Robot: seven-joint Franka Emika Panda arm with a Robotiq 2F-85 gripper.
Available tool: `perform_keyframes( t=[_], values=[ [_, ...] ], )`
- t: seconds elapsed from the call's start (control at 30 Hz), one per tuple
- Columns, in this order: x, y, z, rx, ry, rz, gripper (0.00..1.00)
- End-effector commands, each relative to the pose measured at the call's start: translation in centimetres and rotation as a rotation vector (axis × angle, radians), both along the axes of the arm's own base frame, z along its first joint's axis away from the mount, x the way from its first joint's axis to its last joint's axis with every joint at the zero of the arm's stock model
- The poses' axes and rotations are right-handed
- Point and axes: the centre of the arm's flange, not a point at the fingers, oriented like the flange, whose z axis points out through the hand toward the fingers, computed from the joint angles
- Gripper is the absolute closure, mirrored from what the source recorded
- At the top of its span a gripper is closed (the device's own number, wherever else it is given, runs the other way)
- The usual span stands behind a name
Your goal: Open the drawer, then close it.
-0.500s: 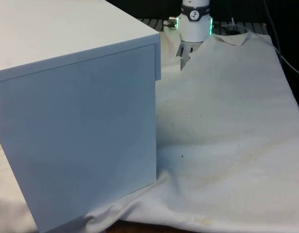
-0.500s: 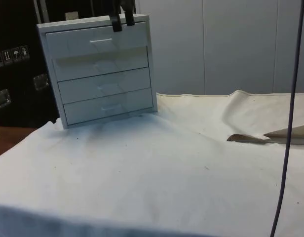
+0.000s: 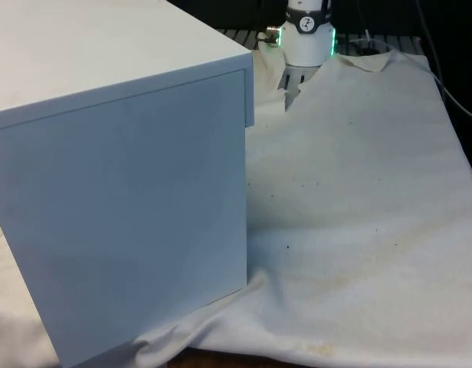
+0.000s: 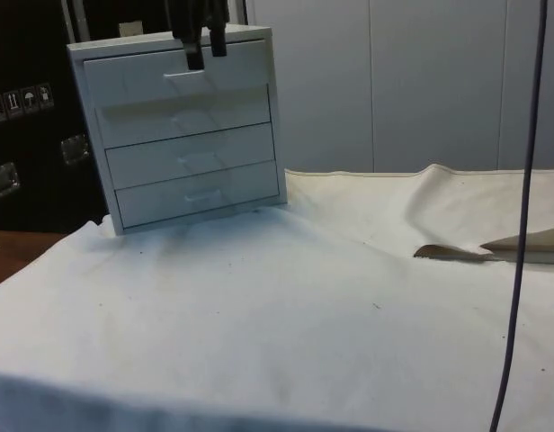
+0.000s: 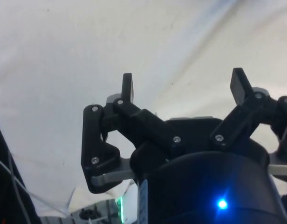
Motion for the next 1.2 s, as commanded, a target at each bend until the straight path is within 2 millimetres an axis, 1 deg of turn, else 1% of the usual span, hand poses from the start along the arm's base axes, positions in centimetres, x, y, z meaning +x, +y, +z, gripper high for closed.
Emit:
perform_keyframes(
  t=[0.0,0.4,0.43,0.77,1.17],
  values=[
    [0.1,-0.1,0.1,0.007,-0.014,0.006,0.00],
    [1.4,-1.2,0.1,0.001,-0.080,0.056,0.00],
    [1.2,-1.2,0.0,-0.007,-0.077,0.051,0.00],
    [2.4,-1.4,-0.3,-0.013,-0.092,0.110,0.00],
    [3.6,-2.3,-0.6,-0.057,-0.092,0.176,0.00]
  ],
)
